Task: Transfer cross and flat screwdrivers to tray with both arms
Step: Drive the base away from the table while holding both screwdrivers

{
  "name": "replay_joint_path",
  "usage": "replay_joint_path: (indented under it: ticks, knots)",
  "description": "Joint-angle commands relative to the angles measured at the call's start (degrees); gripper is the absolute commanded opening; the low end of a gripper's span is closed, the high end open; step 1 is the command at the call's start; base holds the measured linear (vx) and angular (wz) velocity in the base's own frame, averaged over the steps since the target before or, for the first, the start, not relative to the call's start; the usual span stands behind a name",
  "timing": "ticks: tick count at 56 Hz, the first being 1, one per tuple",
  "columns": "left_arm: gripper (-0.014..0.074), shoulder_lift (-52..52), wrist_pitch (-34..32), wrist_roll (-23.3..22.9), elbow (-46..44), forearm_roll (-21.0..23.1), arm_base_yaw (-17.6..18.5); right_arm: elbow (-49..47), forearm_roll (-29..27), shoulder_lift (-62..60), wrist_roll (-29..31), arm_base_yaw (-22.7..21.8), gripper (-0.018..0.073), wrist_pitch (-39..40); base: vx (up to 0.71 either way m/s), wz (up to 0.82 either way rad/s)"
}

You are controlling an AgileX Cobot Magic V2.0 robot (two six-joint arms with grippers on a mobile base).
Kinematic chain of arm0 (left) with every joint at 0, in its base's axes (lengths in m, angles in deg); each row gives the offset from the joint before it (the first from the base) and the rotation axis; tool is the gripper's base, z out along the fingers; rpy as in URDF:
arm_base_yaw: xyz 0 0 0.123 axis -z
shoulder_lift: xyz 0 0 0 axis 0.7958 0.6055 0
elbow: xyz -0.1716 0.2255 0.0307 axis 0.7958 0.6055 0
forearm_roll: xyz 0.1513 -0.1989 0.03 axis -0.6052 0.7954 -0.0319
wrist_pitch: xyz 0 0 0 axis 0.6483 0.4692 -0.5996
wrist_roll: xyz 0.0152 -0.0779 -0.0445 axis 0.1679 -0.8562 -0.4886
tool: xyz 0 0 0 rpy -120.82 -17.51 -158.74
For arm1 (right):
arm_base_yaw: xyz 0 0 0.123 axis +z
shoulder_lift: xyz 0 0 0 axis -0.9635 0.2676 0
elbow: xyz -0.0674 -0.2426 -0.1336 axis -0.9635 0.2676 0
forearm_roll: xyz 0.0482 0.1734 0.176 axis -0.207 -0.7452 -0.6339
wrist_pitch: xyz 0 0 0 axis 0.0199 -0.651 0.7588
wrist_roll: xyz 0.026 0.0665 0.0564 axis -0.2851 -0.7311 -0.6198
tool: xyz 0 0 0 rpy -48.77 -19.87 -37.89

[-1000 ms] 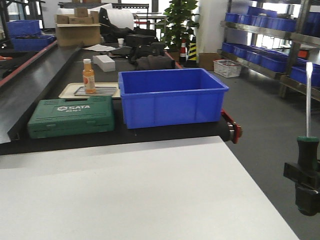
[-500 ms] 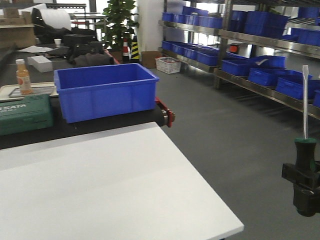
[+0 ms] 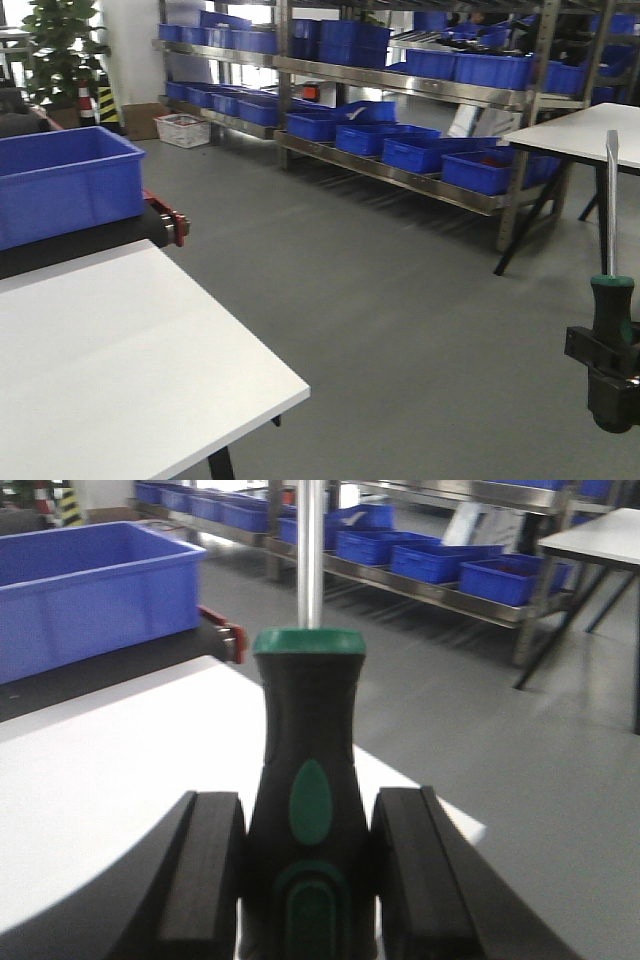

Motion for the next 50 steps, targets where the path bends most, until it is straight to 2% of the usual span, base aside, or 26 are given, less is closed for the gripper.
replay_joint_path:
  ticks: [1,25,50]
  knots:
    - [-0.0003,0.1,-5.6,0.0,-1.7,0.7,0.2,-1.7,-0.6,-0.3,0.3,0.0,-0.0008,4.9,-0.12,-0.55]
    - [-0.0003,0.1,-5.7,0.0,-1.7,0.7,0.2,-1.7,-0.6,-0.3,0.3,0.0,-0.0008,4.9,-0.05,-0.58]
    - [-0.0003,0.1,-5.7,0.0,-1.7,0.7,0.2,-1.7,-0.6,-0.3,0.3,0.0,-0.0008,4.9,0.16,-0.52]
